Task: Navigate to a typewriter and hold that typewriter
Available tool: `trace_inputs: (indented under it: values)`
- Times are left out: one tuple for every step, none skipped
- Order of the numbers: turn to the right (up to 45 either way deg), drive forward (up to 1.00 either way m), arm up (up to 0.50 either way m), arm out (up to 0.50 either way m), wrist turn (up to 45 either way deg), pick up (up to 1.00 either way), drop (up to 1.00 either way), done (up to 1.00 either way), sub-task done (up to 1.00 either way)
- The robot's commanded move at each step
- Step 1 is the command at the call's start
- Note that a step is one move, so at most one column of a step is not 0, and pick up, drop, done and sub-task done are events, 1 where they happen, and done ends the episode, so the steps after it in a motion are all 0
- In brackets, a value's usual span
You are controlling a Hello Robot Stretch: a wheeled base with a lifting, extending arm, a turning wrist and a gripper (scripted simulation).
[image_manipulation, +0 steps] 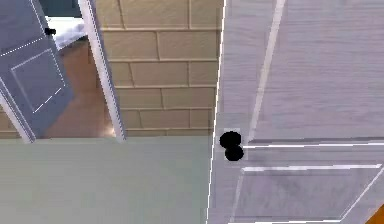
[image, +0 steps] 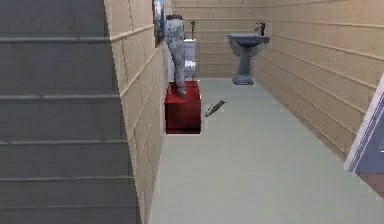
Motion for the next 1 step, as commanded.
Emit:
trace_inputs:
  values:
    - [33.0,0.0,0.0,0.0,0.0,0.0,0.0,0.0,0.0]
